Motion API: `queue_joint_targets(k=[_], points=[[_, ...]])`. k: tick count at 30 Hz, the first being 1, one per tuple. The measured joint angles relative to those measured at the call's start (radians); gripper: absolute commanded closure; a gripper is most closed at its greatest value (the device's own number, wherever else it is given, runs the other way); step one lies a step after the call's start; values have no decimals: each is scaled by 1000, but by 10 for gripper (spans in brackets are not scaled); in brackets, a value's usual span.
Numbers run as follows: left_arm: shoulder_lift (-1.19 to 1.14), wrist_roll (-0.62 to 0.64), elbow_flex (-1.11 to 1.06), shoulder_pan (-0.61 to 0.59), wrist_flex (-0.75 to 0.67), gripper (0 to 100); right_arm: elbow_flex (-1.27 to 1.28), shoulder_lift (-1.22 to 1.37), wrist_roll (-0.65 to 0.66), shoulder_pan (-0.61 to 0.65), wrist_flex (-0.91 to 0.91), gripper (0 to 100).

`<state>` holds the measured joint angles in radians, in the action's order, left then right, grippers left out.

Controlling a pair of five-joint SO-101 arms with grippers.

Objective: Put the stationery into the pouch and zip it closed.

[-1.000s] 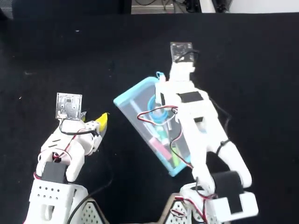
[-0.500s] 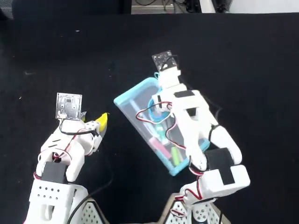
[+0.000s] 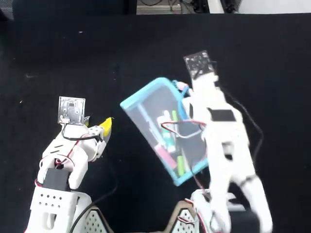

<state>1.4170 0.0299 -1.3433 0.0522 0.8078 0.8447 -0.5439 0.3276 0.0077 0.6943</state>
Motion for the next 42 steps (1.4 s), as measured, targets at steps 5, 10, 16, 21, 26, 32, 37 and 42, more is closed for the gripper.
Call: queue_joint_targets(k=[5,10,16,21,26,32,37,42], points=[[0,0,0,0,0,791,-3,-261,75,-2,34,988],[0,0,0,0,0,791,-137,-417,117,72,172,988],[0,0,6,0,0,790,-391,-445,123,166,338,988],[0,0,121,0,43,787,-552,-456,124,209,402,988],[0,0,305,6,115,785,-647,-465,124,242,439,988],[2,0,430,6,124,785,-755,-465,124,247,439,988],[37,20,566,58,207,732,-761,-465,124,247,414,988],[169,31,703,252,325,731,-761,-465,124,247,379,988]])
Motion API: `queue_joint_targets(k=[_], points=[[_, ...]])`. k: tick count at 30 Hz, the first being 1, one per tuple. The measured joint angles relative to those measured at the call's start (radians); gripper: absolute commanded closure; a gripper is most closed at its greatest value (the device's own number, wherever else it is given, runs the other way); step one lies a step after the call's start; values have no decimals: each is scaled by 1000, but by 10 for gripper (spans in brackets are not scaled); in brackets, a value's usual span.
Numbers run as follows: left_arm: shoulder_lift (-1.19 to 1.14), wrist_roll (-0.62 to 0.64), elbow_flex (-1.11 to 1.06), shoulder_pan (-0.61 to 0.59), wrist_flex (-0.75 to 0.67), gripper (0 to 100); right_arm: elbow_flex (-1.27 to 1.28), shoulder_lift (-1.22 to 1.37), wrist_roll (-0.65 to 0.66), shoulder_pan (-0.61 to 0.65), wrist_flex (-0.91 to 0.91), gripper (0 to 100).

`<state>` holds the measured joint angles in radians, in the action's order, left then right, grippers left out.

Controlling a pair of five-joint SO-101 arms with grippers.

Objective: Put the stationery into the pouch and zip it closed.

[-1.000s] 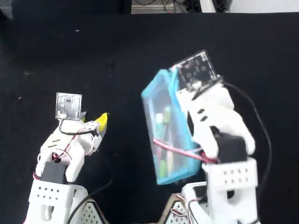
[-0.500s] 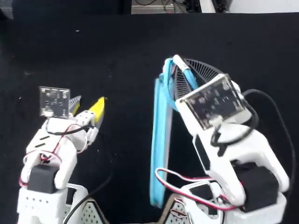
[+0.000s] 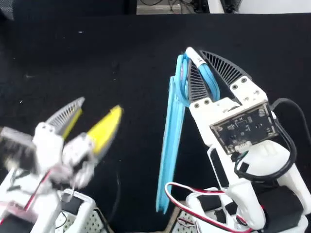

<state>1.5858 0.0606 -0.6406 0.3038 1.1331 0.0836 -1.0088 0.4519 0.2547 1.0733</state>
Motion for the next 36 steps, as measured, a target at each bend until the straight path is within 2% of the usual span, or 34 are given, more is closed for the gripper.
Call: queue_joint_targets(k=[3,6,15,24,30,36], points=[[46,0,2,149,25,730,0,2,0,0,0,988],[48,0,-43,247,18,729,0,2,0,15,0,988],[15,-11,-219,400,-137,729,0,2,0,81,20,988],[-247,-25,-239,419,-301,733,0,2,0,87,20,988],[-391,-23,-238,416,-334,733,0,2,0,86,40,988],[-399,-23,-236,316,-334,733,0,2,0,86,41,988]])
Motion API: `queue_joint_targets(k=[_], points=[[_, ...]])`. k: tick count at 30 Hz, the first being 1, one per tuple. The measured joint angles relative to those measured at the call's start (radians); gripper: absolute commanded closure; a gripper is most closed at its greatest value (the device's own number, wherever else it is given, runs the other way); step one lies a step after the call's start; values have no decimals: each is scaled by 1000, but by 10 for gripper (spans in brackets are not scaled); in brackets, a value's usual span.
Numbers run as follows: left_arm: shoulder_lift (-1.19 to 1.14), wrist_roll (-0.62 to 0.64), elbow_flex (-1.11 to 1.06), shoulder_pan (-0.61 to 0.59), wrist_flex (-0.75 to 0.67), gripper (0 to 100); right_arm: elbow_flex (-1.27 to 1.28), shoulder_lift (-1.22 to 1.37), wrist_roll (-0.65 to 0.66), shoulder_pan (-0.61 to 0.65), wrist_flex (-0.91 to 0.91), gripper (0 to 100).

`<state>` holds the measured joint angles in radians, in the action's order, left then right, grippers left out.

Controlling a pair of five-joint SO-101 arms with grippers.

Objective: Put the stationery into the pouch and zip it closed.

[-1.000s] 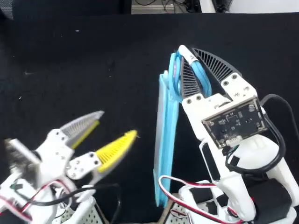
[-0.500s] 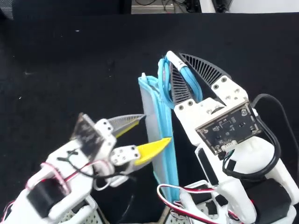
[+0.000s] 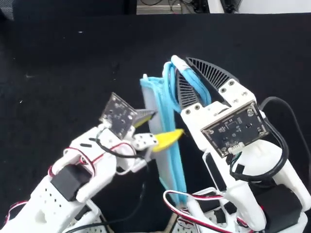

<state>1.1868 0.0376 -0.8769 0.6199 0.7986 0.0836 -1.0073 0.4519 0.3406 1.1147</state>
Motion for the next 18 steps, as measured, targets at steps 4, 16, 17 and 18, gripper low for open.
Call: queue_joint_targets(k=[4,16,17,18], points=[[15,-11,0,-84,0,733,0,-12,0,5,0,988],[51,-11,48,-97,97,731,-3,-31,0,0,0,988],[52,-11,61,-97,97,730,-3,-31,0,0,0,988],[52,-11,84,-97,92,730,-3,-31,0,0,0,988]])
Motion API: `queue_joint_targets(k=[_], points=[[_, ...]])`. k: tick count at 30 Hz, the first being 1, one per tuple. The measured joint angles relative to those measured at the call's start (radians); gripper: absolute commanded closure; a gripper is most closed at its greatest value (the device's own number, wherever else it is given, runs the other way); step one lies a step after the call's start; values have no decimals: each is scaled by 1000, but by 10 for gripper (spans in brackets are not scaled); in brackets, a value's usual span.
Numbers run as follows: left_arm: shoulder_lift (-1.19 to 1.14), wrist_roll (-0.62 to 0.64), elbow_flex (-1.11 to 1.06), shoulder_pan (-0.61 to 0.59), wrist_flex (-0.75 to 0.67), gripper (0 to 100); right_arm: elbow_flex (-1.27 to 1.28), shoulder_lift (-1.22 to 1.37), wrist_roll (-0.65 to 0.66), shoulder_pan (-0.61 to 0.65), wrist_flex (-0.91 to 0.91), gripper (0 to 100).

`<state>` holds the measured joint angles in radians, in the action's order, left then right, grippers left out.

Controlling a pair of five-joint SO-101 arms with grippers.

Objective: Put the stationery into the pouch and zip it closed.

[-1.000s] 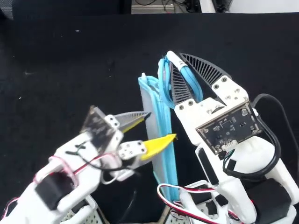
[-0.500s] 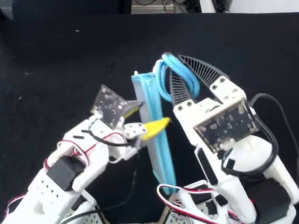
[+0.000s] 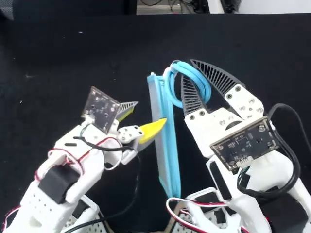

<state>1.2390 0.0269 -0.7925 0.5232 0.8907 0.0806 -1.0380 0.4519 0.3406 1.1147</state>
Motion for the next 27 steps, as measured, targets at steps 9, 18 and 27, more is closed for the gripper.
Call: queue_joint_targets(k=[9,18,27], points=[[-95,0,130,140,-8,733,0,0,0,0,0,988],[-345,77,184,46,-101,731,0,0,0,0,0,988],[-439,106,235,2,-58,733,0,0,0,0,0,988]])
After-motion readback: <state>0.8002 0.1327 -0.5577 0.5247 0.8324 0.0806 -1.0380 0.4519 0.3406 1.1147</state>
